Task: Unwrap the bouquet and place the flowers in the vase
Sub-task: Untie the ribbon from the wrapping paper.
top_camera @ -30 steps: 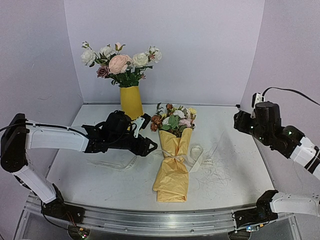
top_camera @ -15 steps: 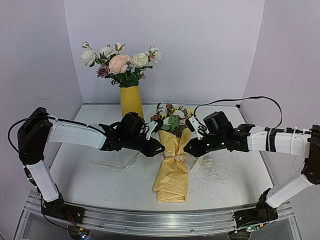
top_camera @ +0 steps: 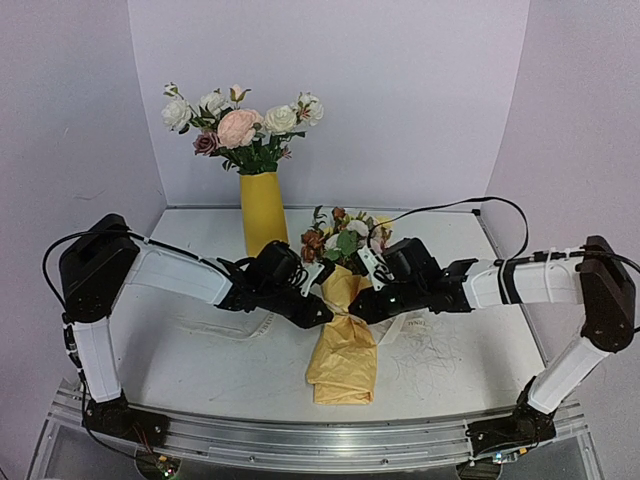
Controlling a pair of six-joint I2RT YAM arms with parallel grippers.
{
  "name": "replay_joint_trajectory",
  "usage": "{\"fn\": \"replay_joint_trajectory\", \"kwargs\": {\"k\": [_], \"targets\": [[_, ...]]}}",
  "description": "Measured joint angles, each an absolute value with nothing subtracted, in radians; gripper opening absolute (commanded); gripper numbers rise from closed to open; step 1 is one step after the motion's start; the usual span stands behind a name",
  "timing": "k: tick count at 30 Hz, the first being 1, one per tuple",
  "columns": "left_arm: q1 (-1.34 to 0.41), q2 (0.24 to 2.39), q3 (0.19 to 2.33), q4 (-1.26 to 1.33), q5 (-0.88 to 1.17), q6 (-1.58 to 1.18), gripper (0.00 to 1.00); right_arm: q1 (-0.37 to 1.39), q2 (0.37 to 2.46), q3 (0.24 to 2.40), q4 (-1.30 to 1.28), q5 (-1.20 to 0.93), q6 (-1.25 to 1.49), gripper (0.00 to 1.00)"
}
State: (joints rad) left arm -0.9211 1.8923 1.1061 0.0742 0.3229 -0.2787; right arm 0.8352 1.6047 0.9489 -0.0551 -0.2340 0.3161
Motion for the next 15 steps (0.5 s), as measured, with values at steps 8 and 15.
{"fn": "replay_joint_trajectory", "kwargs": {"k": [8, 15], "targets": [[-0.939, 1.932, 1.106, 0.098, 0.338, -0.289, 0.11, 0.836, 1.661, 0.859, 0.006, -0.221, 0.354, 0.14], [-0.943, 1.941, 1.106, 0.108, 0.336, -0.289, 0.11, 0.836, 1.671, 0.856, 0.031, -0.182, 0.365, 0.2]]}}
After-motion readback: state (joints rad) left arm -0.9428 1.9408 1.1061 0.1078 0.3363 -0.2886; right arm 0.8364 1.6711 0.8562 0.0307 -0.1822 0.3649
